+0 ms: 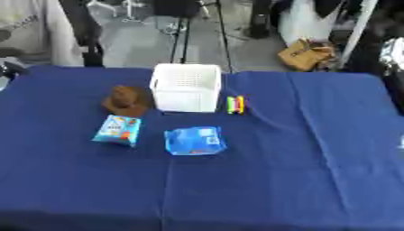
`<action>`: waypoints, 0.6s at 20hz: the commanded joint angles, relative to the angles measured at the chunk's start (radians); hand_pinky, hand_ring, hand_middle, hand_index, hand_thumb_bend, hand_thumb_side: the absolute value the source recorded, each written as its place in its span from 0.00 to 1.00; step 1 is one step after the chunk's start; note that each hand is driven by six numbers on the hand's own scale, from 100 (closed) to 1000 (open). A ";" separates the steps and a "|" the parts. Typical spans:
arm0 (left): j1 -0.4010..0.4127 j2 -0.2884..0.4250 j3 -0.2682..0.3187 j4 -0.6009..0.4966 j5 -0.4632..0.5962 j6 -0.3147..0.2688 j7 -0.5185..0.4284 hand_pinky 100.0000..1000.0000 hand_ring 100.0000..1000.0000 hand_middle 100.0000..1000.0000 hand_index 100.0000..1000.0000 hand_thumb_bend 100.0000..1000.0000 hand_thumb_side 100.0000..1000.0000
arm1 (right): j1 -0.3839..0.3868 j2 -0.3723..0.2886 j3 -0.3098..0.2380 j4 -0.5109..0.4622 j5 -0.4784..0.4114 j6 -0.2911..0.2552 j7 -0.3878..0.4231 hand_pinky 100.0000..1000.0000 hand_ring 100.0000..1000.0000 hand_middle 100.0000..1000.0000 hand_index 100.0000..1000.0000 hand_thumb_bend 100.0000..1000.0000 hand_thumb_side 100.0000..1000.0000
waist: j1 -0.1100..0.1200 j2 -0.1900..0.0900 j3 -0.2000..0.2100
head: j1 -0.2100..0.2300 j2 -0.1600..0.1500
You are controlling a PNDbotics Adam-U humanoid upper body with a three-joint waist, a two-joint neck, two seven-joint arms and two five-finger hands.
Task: Pick up objects on the table and place them in the box.
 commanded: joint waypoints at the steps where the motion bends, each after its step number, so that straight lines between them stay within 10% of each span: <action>1: -0.011 0.010 0.007 -0.012 -0.003 0.000 0.000 0.45 0.63 0.73 0.72 0.49 0.92 | -0.017 -0.020 -0.003 -0.011 -0.004 -0.001 0.004 0.49 0.64 0.67 0.79 0.00 0.67 | 0.001 -0.005 -0.001 | 0.002 0.007; 12: -0.011 0.008 0.003 -0.015 -0.002 -0.002 0.003 0.46 0.63 0.73 0.72 0.50 0.94 | -0.015 -0.020 -0.005 -0.011 -0.005 -0.003 0.005 0.50 0.64 0.67 0.78 0.00 0.67 | 0.001 -0.004 -0.004 | -0.006 0.007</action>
